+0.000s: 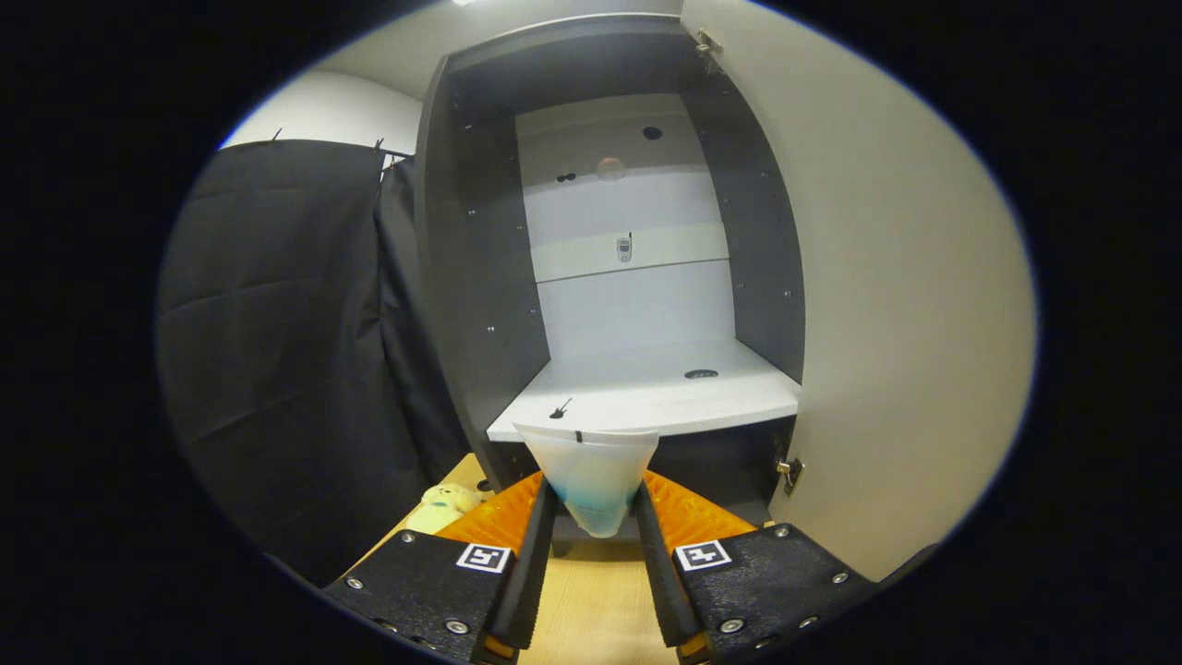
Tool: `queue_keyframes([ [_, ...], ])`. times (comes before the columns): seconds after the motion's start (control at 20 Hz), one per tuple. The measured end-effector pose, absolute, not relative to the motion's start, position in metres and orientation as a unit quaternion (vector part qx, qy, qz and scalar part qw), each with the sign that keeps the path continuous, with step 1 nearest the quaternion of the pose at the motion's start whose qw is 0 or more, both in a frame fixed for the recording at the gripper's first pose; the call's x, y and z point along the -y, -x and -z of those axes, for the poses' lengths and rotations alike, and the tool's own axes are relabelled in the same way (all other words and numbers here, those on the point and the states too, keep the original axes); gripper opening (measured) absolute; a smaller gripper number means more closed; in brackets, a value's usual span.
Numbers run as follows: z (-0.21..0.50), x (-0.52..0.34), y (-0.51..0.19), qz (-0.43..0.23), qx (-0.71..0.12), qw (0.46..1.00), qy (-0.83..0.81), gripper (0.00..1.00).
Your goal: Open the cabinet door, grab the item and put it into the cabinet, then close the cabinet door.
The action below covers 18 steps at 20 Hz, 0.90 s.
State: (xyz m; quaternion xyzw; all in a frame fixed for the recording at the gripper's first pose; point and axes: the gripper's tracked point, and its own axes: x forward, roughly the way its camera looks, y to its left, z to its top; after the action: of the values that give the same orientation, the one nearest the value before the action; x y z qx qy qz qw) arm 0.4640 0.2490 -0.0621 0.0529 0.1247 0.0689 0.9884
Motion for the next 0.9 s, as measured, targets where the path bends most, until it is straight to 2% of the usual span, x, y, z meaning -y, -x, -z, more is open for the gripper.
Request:
queue_keyframes([
  [0.5,0.012,-0.248,-0.563,-0.055,-0.113,0.990,-0.065,0.51],
  [0.9,0.031,-0.244,-0.629,-0.035,-0.154,0.986,-0.058,0.51],
])
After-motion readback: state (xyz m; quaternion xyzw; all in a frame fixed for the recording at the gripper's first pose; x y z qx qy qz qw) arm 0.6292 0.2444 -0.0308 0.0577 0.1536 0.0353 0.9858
